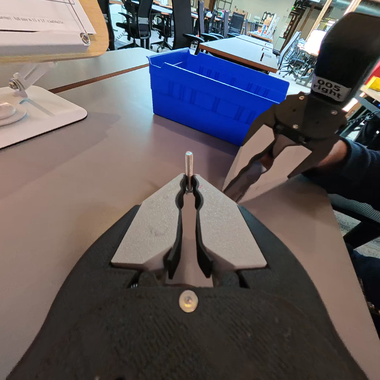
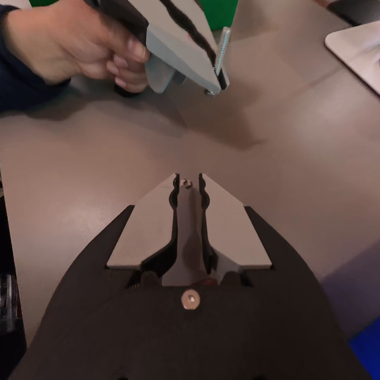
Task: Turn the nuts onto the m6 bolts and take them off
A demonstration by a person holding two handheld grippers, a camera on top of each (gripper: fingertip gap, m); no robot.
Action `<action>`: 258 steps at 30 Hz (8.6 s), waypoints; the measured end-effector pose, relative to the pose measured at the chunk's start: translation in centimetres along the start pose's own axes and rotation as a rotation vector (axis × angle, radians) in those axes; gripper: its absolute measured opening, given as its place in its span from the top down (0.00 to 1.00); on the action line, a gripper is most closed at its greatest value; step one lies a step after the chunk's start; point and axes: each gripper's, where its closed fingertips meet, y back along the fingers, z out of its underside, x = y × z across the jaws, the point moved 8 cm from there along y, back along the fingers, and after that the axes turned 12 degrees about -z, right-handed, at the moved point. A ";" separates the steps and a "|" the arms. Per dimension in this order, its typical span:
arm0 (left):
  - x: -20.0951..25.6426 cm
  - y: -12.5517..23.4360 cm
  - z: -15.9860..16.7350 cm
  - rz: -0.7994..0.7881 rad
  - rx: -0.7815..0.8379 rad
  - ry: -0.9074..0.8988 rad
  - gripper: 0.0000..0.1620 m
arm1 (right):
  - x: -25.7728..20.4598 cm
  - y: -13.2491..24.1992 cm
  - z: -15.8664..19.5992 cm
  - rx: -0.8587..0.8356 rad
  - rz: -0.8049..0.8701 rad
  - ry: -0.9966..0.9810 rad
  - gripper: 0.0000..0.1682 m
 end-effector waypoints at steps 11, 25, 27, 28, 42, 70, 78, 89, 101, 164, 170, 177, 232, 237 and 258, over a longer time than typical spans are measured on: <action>0.4 -0.1 -0.1 -0.011 -0.001 -0.041 0.98 | 0.2 -1.4 0.8 -0.082 -0.002 -0.005 0.89; 0.4 -0.2 0.0 -0.007 -0.018 -0.034 0.98 | 0.2 -1.8 0.8 -0.107 0.006 0.012 0.92; 0.5 -0.3 0.1 -0.002 -0.023 -0.036 0.98 | 0.2 -1.9 0.7 -0.107 0.007 0.011 0.93; 0.5 -0.3 0.1 -0.001 -0.023 -0.039 0.98 | 0.2 -1.9 0.7 -0.108 0.008 0.014 0.95; 2.1 -0.9 0.3 0.052 -0.058 -0.104 0.98 | 0.1 3.1 -5.7 0.018 0.044 0.038 0.96; 2.2 -0.8 0.1 0.044 -0.038 -0.111 0.98 | 1.9 1.4 -9.8 -0.126 -0.075 -0.027 0.96; 2.3 -0.7 0.1 0.045 -0.039 -0.115 0.98 | 2.0 1.1 -9.9 -0.119 -0.063 -0.016 0.96; 2.2 -0.8 0.2 0.036 -0.040 -0.122 0.98 | 2.1 1.1 -9.5 -0.104 -0.069 -0.021 0.96; 2.2 -0.7 -0.1 0.031 -0.026 -0.121 0.98 | 2.2 1.7 -9.7 -0.001 -0.096 -0.020 0.92; 2.7 0.1 0.5 0.141 -0.019 -0.156 0.98 | 1.7 4.0 -4.6 0.557 -0.230 0.161 0.86; 3.3 0.2 0.7 0.201 -0.034 -0.181 0.98 | 0.9 4.0 -4.7 0.522 -0.251 0.214 0.89; 3.9 0.1 0.9 0.219 -0.055 -0.215 0.98 | 0.4 2.6 -4.5 0.442 -0.253 0.243 0.90; 1.0 -0.4 0.6 -0.016 -0.077 -0.099 0.98 | -10.5 4.0 4.4 -0.192 -0.360 0.308 0.90; 0.8 -0.3 0.6 -0.002 -0.070 -0.075 0.98 | -10.2 3.3 4.8 -0.222 -0.346 0.303 0.87; 1.6 -0.2 0.3 0.048 -0.022 -0.133 0.98 | -2.1 0.9 1.6 -0.237 -0.138 0.172 0.88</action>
